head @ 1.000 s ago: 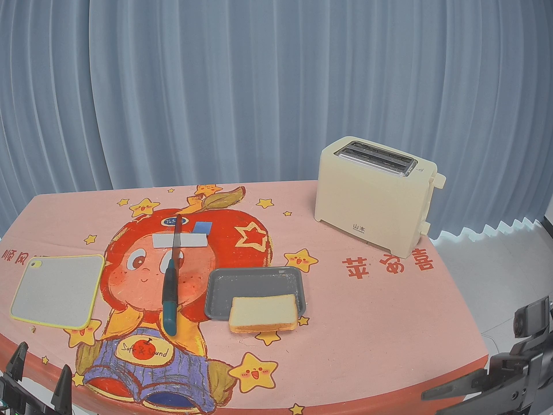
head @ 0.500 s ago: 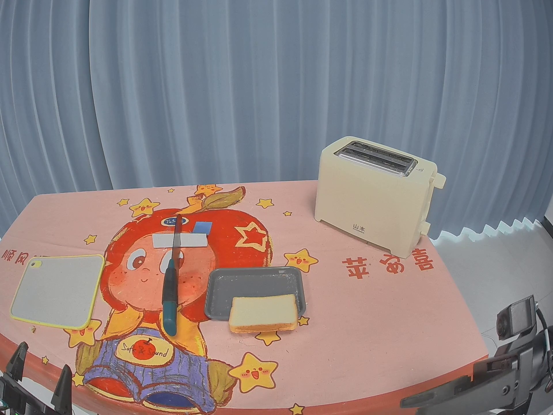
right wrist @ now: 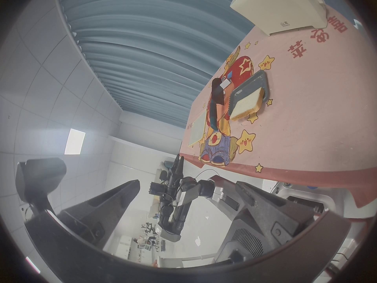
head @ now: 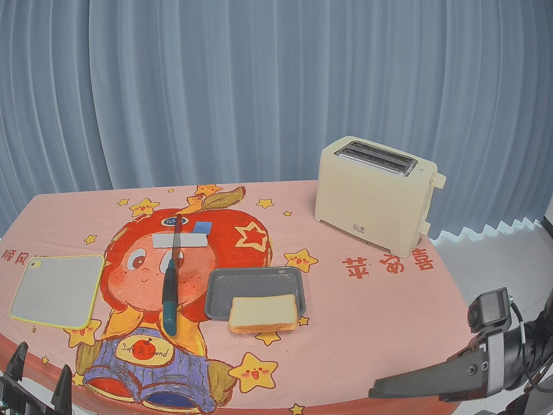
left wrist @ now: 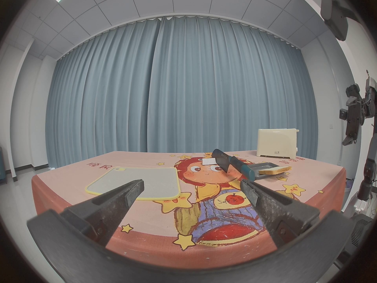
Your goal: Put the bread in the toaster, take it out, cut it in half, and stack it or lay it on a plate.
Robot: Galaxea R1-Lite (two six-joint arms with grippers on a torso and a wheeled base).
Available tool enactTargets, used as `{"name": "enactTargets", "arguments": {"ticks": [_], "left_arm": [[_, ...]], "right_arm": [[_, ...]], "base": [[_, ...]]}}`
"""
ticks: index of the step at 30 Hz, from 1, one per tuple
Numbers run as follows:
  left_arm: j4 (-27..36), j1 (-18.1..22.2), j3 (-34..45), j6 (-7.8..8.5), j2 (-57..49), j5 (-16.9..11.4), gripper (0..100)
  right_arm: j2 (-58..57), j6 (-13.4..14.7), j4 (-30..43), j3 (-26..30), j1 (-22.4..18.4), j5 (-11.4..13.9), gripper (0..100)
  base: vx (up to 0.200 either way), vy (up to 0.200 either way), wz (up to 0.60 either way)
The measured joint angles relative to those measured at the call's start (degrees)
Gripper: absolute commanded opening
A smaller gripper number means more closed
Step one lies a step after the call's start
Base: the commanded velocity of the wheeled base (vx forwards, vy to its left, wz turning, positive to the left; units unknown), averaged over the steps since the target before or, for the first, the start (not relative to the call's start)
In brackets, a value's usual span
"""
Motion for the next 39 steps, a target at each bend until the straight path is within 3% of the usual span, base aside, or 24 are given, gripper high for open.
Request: {"name": "enactTargets", "arguments": {"ticks": [4,7,18,23,31,39], "left_arm": [[0.0,0.0,0.0,0.00,0.0,0.0,100],[0.0,0.0,0.0,-0.02,0.0,0.0,100],[0.0,0.0,0.0,0.00,0.0,0.0,100],[0.0,0.0,0.0,0.00,0.0,0.0,100],[0.0,0.0,0.0,0.00,0.0,0.0,100],[0.0,0.0,0.0,0.00,0.0,0.0,100]], "right_arm": [[2.2,4.2,-3.2,0.0,-1.1,0.0,100],[3.9,5.8,-4.6,-0.1,-2.3,0.1,100],[12.5,6.8,-14.8,0.2,-4.5,-0.5,100],[14.9,8.8,-15.3,0.5,-4.4,-0.5,100],[19.9,9.7,-16.9,-0.7,-4.3,-0.9,100],[25.4,10.2,-25.6,-0.6,-4.3,-5.1,100]], "base": [[0.000,0.000,0.00],[0.000,0.000,0.00],[0.000,0.000,0.00],[0.000,0.000,0.00],[0.000,0.000,0.00],[0.000,0.000,0.00]]}}
